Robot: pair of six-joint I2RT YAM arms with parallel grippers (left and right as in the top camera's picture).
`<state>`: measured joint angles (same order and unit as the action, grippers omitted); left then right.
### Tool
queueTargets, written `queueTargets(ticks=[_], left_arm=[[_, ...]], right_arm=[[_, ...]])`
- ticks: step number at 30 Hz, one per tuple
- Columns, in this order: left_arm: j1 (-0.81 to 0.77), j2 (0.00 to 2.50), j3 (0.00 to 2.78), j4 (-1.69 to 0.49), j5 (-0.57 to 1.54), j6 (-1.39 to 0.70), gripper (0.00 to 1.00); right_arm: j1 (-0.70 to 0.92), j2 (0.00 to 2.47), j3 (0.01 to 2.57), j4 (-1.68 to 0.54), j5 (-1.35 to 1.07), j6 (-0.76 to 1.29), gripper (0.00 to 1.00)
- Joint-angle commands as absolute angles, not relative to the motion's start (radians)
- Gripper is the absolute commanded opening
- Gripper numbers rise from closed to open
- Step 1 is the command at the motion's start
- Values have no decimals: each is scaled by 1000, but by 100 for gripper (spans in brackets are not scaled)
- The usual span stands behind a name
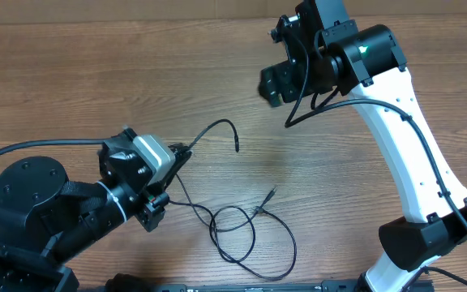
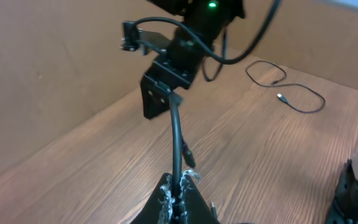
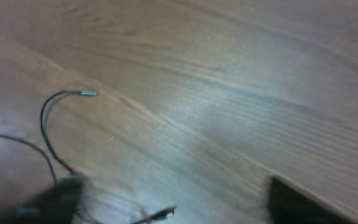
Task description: Untangle cables
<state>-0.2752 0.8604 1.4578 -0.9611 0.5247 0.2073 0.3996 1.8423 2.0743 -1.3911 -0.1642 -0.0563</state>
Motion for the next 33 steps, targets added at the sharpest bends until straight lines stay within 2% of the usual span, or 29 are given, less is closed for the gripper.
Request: queueTargets(ticks=[1, 12, 18, 22, 26, 33], left_arm=[[-281, 859, 1488, -933, 478, 146, 4], [-281, 869, 1555, -898, 265, 131, 4], [-281, 904, 1555, -865, 70, -34, 4], [-281, 960, 1556, -828, 59, -130, 4], [-281, 1058, 1588, -815, 41, -231, 4], [-190, 1246, 1758, -949, 1, -459, 4]], right_arm=[[396, 1858, 2094, -1404, -196, -60, 100], [398, 1890, 2094, -1416, -318, -68, 100], [398, 1943, 2094, -1430, -536, -310, 100], [406, 1995, 2094, -1402, -630, -421, 100], [434, 2054, 2094, -1327, -751, -510, 100], [470, 2073, 2094, -1037, -884, -464, 99]])
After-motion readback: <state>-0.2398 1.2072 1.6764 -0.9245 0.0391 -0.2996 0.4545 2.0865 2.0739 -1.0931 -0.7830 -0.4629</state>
